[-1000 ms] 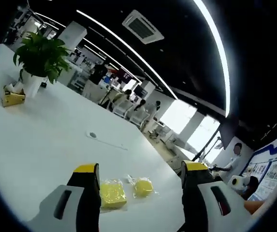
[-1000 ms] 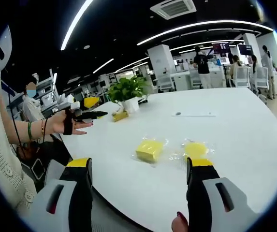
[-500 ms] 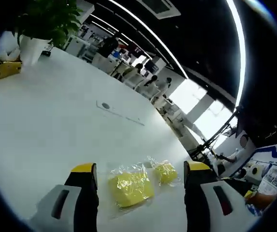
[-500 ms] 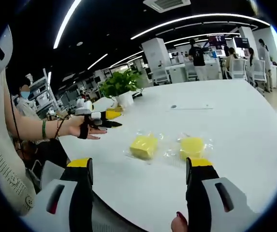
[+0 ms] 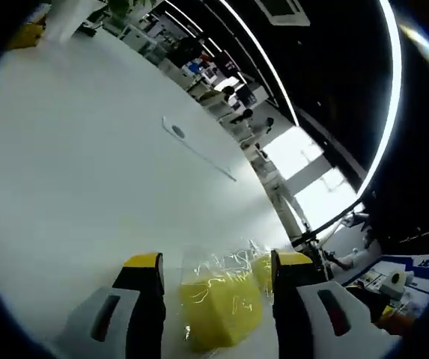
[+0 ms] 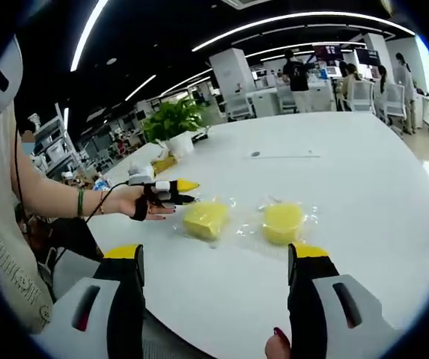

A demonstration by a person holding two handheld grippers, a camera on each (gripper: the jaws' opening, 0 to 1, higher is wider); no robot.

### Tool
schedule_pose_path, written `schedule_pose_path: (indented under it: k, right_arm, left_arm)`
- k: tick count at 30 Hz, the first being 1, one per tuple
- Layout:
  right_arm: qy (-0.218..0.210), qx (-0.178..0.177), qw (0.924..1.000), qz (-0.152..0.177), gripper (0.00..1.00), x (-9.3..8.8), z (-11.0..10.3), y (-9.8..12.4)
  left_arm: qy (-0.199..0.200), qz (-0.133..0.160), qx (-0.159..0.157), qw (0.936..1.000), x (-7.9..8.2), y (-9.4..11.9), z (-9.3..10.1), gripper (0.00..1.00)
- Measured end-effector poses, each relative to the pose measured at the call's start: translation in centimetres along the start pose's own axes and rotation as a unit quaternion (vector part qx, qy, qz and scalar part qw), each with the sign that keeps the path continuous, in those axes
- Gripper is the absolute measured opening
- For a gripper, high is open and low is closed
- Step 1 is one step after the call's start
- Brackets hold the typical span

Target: Compare the silicone blocks by pressing each to a similar depth, holding the contact briefly, and releasing to observe deformation and rebound differences across the visible hardness samples.

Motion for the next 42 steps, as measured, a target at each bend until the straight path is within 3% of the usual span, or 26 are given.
schedule_pose_path:
  k: [4, 10, 19, 21, 22, 24, 28, 32, 42]
  right_arm:
    - [-0.003, -0.001, 1.0000, -0.007, 0.73, -0.1, 0.2, -0.6]
    - [-0.007, 0.000, 0.9999, -0.015, 0.73, -0.3, 0.4, -1.2]
    - [-0.009, -0.007, 0.9997, -0.023, 0.72, -0.7, 0.8, -1.4]
    - [-0.009, -0.008, 0.9996, -0.024, 0.72, -0.7, 0.8, -1.4]
    - [-0.008, -0.008, 0.9996, -0.025, 0.72, -0.7, 0.9, -1.4]
    - [-0.008, -0.008, 0.9996, -0.025, 0.72, -0.7, 0.9, -1.5]
    - [-0.003, -0.008, 0.9995, -0.030, 0.71, -0.8, 0.9, -1.7]
    - [-0.002, -0.006, 0.9995, -0.030, 0.71, -0.7, 0.8, -1.8]
    - [0.004, 0.001, 0.9998, -0.020, 0.71, -0.4, 0.3, -1.5]
  left_arm:
    - [0.039, 0.008, -0.024, 0.9989, -0.2, -0.7, -0.8, 0.55]
    - [0.041, -0.019, -0.033, 0.9984, -1.4, -1.1, -1.6, 0.30]
    - [0.100, 0.006, -0.034, 0.9943, -2.2, -1.3, -2.6, 0.12]
    - [0.097, 0.006, -0.040, 0.9945, -2.2, -1.3, -2.4, 0.10]
    - [0.070, 0.007, -0.054, 0.9961, -2.2, -1.3, -2.2, 0.06]
    - [0.056, 0.003, -0.055, 0.9969, -2.3, -1.2, -2.1, 0.00]
    - [0.062, 0.004, -0.054, 0.9966, -2.2, -1.2, -2.2, 0.00]
    - [0.042, 0.007, -0.066, 0.9969, -2.1, -0.9, -0.4, 0.00]
    - [-0.030, 0.031, -0.057, 0.9974, 0.9, 0.3, 2.0, 0.00]
Point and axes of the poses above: the point that each gripper's makers call its tool centre point, and the gripper's own axes: y roughly backward along the fingers, z roughly to its right, x roughly out of its top, the point moved 8 cm from there along y, roughly backward along the fingers, and after that the axes turned 11 degrees about -y, right-handed, at the moved point
